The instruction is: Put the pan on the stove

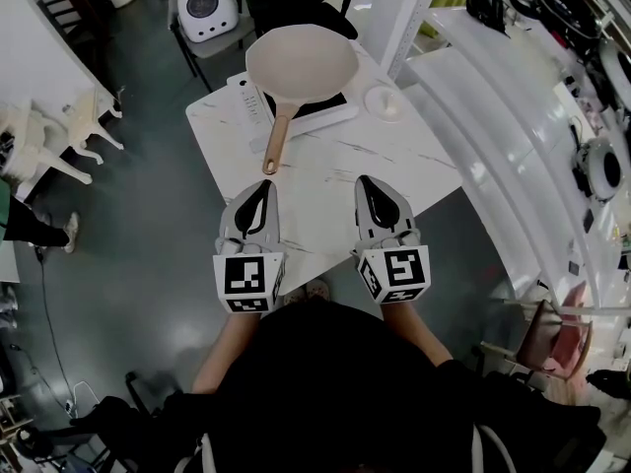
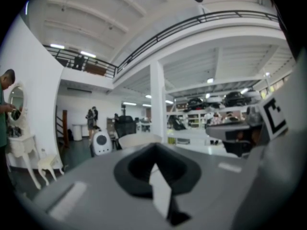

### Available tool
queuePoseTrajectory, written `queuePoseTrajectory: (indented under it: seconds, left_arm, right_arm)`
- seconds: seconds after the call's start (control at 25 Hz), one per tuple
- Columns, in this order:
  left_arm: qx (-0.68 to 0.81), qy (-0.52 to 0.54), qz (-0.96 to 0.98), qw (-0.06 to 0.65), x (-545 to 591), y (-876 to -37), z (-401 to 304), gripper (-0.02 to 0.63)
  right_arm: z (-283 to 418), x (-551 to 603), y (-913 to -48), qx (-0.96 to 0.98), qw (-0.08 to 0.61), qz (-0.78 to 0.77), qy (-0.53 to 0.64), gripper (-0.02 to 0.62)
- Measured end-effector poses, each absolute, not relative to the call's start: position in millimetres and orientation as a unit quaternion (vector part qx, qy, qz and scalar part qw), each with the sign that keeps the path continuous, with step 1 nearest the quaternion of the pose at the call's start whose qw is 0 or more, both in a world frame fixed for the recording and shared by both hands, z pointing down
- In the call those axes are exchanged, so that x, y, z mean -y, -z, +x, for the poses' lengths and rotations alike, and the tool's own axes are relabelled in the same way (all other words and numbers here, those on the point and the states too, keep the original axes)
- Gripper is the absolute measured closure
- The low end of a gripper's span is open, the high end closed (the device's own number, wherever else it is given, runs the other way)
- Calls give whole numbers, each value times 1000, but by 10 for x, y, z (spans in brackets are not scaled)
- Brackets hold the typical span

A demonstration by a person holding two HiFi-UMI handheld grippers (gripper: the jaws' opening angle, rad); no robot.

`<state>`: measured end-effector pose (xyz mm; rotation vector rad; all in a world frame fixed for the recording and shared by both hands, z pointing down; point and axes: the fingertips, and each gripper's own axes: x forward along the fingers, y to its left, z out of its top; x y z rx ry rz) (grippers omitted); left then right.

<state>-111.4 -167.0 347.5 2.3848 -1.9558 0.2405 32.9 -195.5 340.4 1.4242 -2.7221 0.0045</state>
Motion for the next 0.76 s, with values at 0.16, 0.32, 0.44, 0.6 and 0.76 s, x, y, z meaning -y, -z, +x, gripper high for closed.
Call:
queuePoseTrajectory:
  seconds: [0.16, 0.32, 0.44, 0.6, 0.76]
  left_arm:
    - [628, -77, 774, 25, 1667, -3480, -1082, 598]
    - [626, -78, 776, 25, 1664, -3476, -1067, 598]
    - [625, -78, 776, 23, 1658, -3474, -1055, 598]
    - [623, -80, 777, 24, 1622, -3484, -1037, 598]
    - [624, -81, 777, 24, 1590, -3502, -1043, 598]
  right_arm:
    - [310, 1926, -3413, 886, 35, 463, -2, 575]
    - [308, 1905, -3409, 886, 36, 463, -3, 575]
    - [315, 1889, -3417, 886, 35, 463, -4, 575]
    - [311, 1863, -3432, 886, 35, 462, -6, 575]
    - [301, 1838, -3438, 886, 34, 462, -5, 575]
